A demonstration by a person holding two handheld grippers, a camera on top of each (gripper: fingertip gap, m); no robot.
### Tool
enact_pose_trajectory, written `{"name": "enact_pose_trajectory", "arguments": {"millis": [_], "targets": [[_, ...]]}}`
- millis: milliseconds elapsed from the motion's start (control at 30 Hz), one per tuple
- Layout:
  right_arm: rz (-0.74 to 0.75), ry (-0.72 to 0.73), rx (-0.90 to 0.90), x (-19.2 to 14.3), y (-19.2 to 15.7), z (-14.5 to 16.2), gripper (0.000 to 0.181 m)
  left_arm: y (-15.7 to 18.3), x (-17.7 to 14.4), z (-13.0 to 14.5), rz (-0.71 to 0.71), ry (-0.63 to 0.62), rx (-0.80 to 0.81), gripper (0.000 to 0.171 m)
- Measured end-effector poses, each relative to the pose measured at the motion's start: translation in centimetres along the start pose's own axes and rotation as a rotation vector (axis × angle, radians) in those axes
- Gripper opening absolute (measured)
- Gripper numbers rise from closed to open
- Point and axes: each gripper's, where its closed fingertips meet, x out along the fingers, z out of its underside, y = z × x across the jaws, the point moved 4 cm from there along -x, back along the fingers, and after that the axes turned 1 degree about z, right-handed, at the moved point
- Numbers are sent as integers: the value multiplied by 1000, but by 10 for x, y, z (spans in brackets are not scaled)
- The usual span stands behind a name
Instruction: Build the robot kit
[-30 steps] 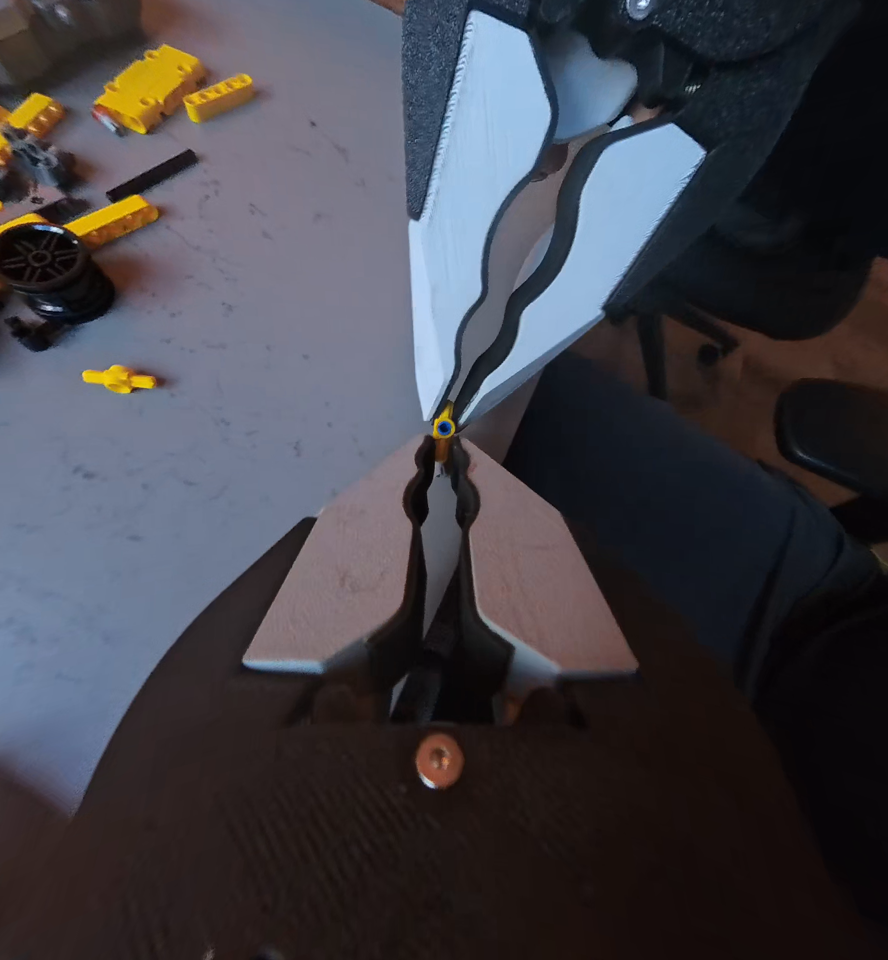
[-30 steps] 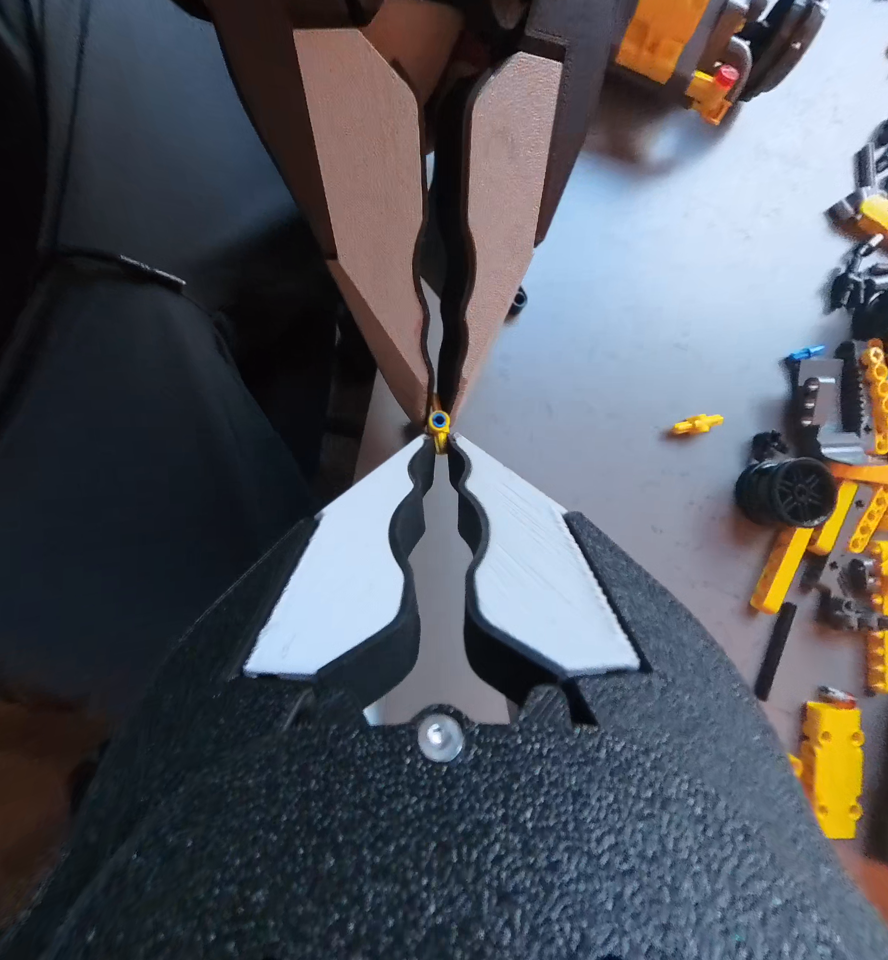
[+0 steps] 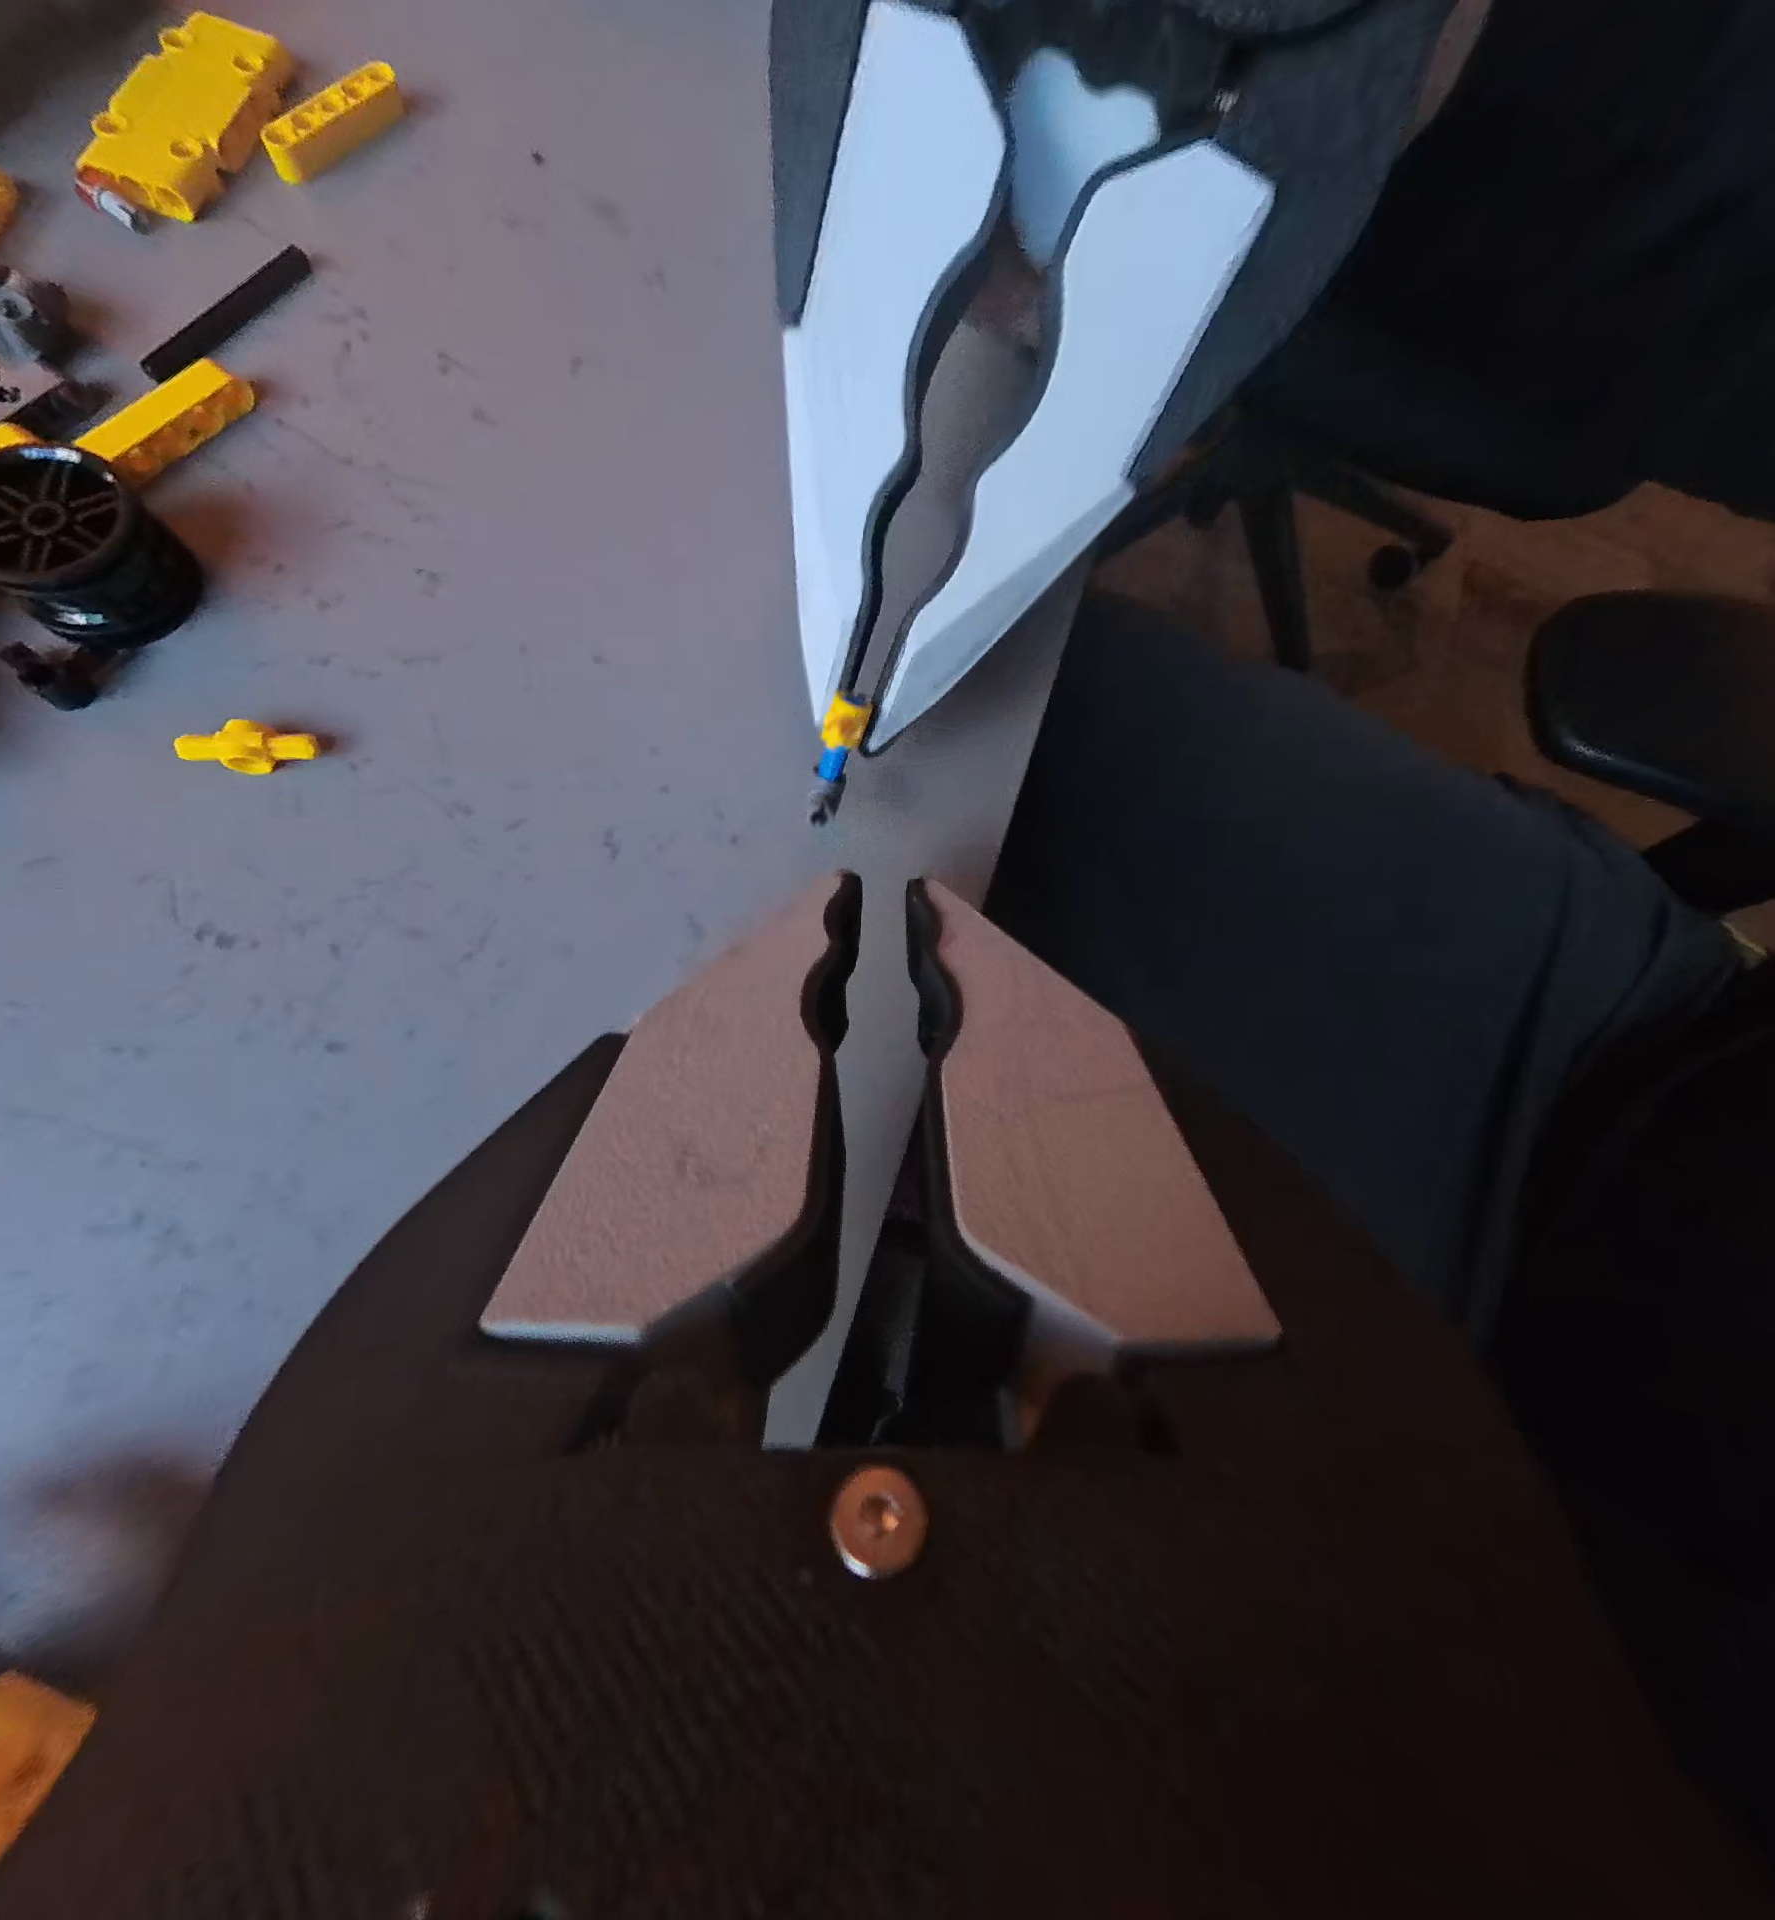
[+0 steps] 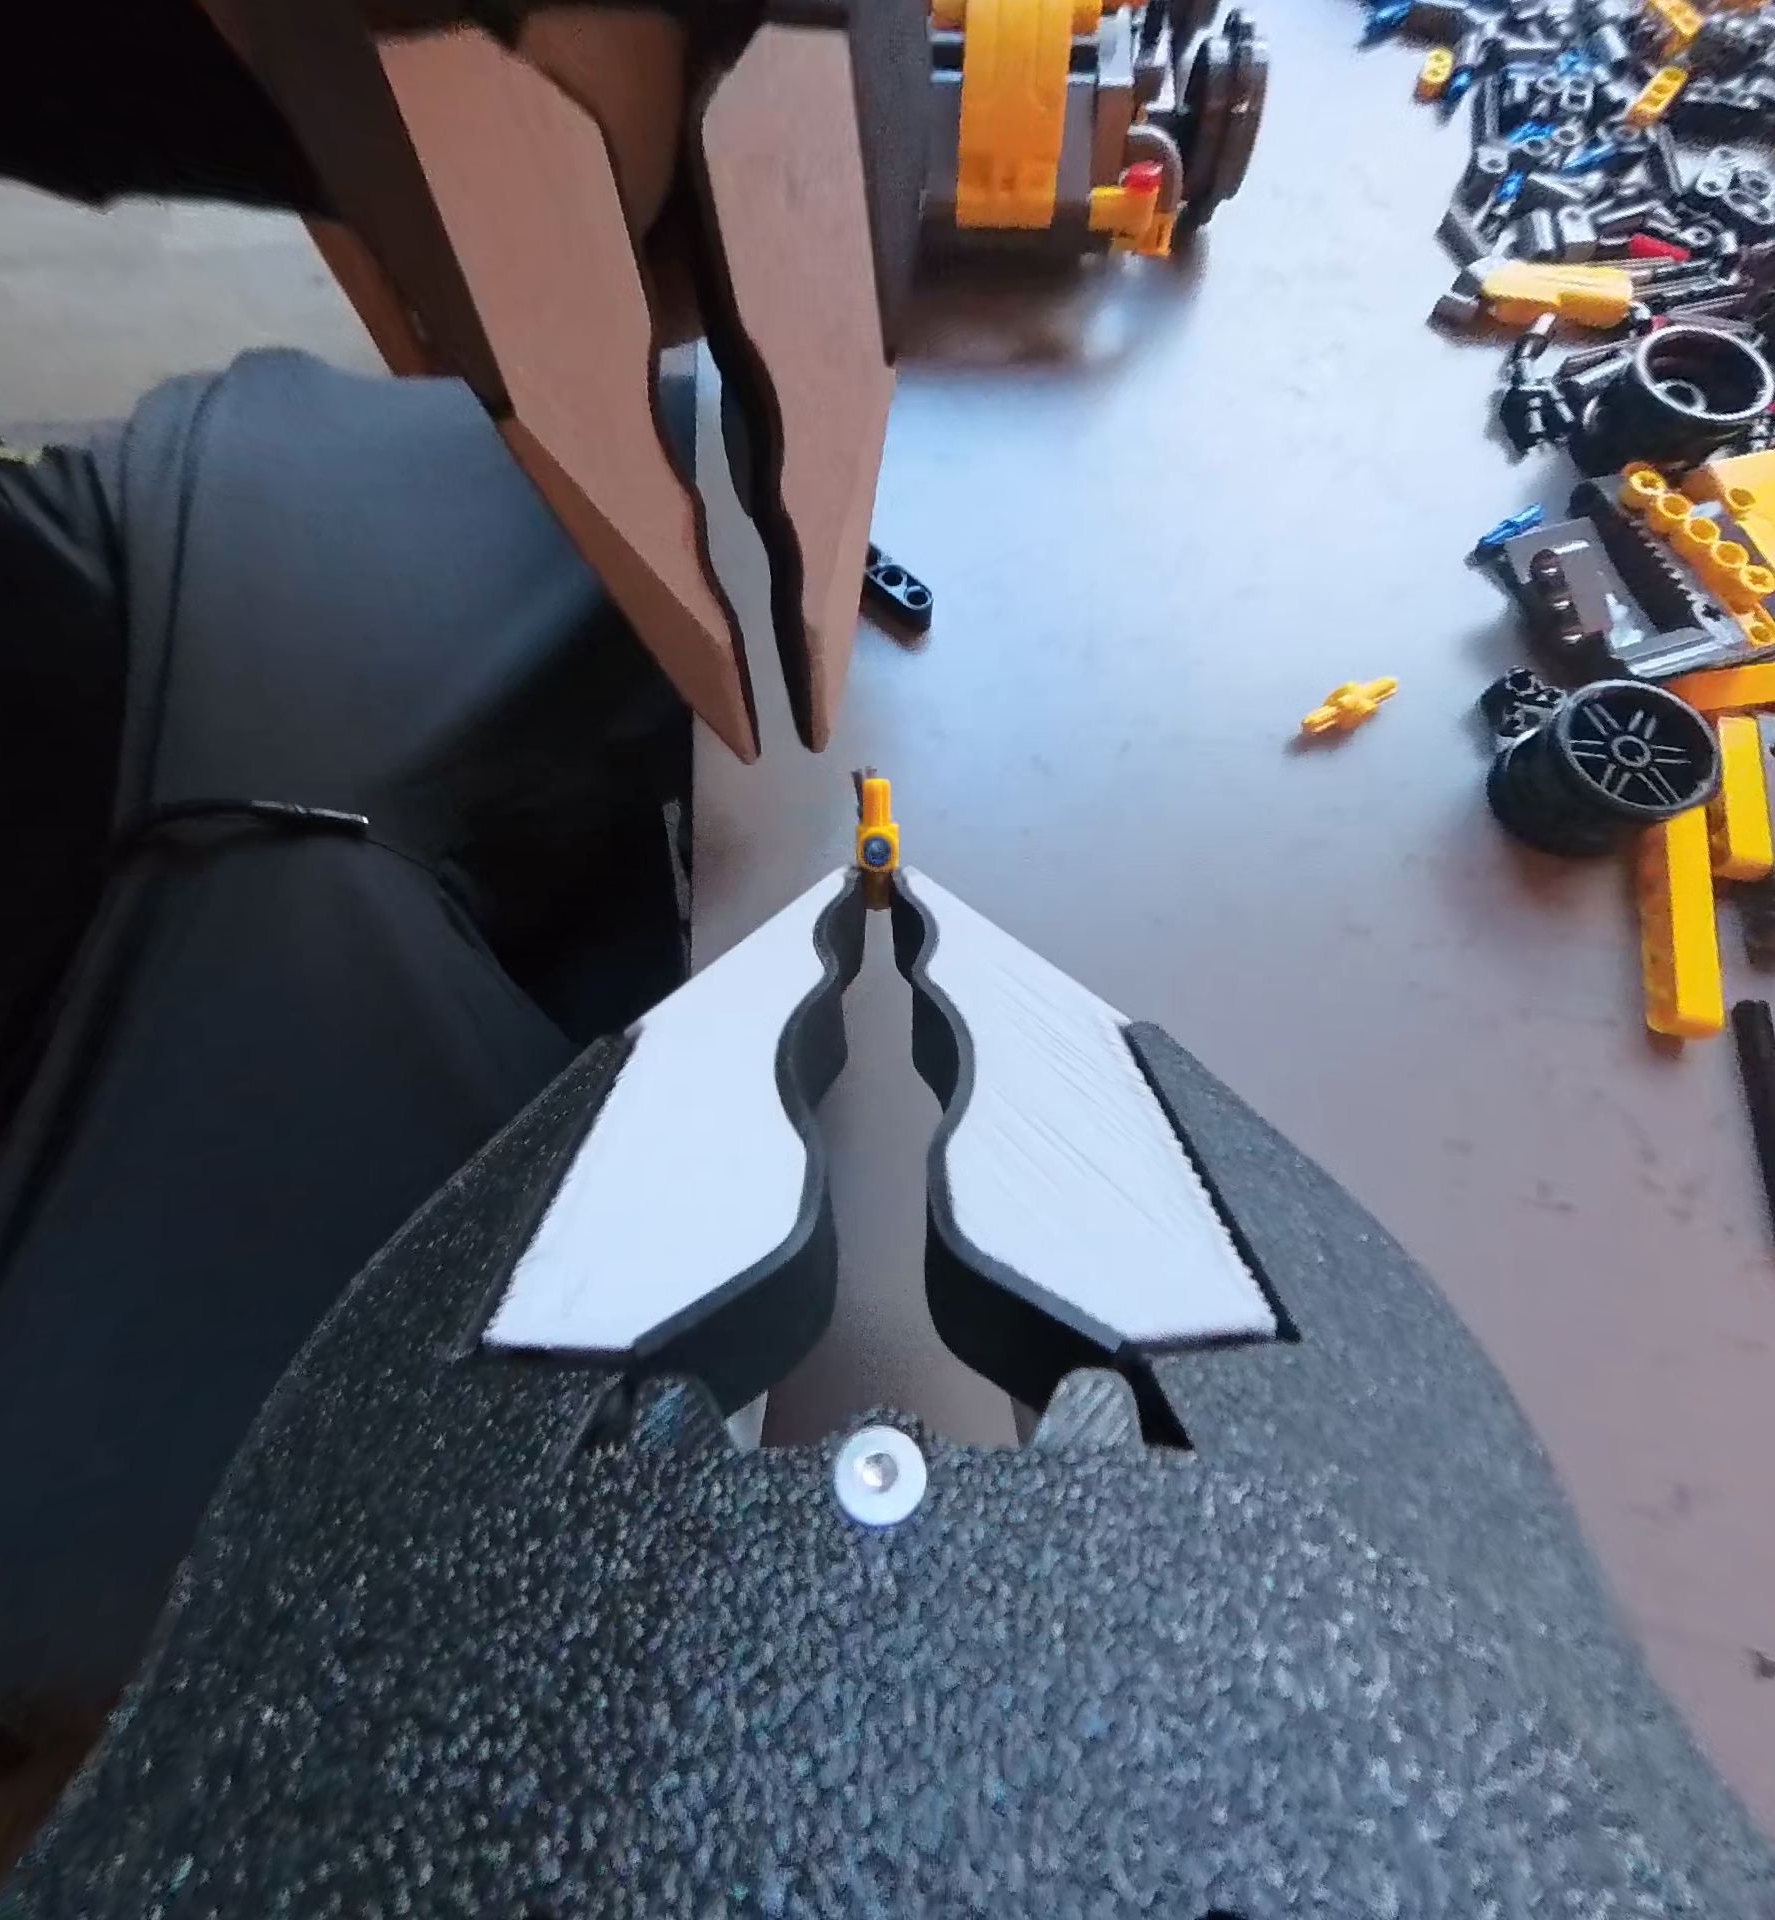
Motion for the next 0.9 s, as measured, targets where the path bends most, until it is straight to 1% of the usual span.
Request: {"name": "enact_pose_trajectory", "arguments": {"millis": [133,200,267,367,500,633,700,767,800,900], "targets": [[5,40,69,-5,1,-2,3,-1,-2,3,-34,5,6,5],[-20,78,126,-8,-3,-6,3,1,-7,2,-42,24,6,6],[-54,136,190,-11,-11,-13,3,5,-14,0,-37,59,-4,7],[-111,246,265,-12,-26,-27,3,16,-27,-4,10,138,-30,11],[-197,339,338,-6,-45,-41,4,29,-47,0,66,226,-68,13],[-269,352,375,8,-62,-50,4,44,-65,11,153,305,-125,13],[-302,348,376,16,-70,-54,4,47,-71,18,171,338,-158,13],[-331,347,366,24,-78,-58,3,49,-74,26,189,349,-185,9],[-342,345,360,28,-82,-60,3,50,-75,30,190,353,-194,4],[-355,344,349,37,-88,-61,4,51,-78,41,206,373,-230,3]]}}
